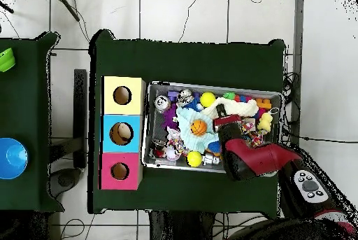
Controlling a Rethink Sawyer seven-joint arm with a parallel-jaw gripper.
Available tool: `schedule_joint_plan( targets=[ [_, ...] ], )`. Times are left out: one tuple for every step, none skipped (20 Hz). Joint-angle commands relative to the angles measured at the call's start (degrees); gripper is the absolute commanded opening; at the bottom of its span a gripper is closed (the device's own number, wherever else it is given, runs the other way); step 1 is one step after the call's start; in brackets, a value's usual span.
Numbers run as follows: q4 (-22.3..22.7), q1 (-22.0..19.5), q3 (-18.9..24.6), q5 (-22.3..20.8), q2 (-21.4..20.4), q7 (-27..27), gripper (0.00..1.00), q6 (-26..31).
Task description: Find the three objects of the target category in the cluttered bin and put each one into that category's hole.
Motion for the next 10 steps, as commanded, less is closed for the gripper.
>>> schedule_joint_plan(
  targets=[
    [1.5,2.6,2.4,4.8,-2.6,9.1,0.00,8.2],
    [1.9,3.1,2.1,5.5,-3.4,9.1,0.00,8.6],
    [2.2,3.4,1.7,6.1,-3.6,9.0,0.00,8.4],
    [2.8,3.9,1.5,7.0,-4.4,9.1,0.00,9.0],
    [3.1,4.2,0.9,7.6,-4.4,9.1,0.00,8.7],
    [3.9,4.7,0.7,8.5,-5.2,9.3,0.00,9.2],
    [4.2,5.3,0.0,9.3,-5.3,9.3,0.00,8.8],
    [4.6,6.2,-1.0,10.4,-5.6,9.2,0.00,8.7],
    [4.4,6.5,-1.4,10.9,-5.3,9.0,0.00,8.5],
    [4.8,6.7,-1.5,11.2,-5.5,8.9,0.00,8.6]
  ],
)
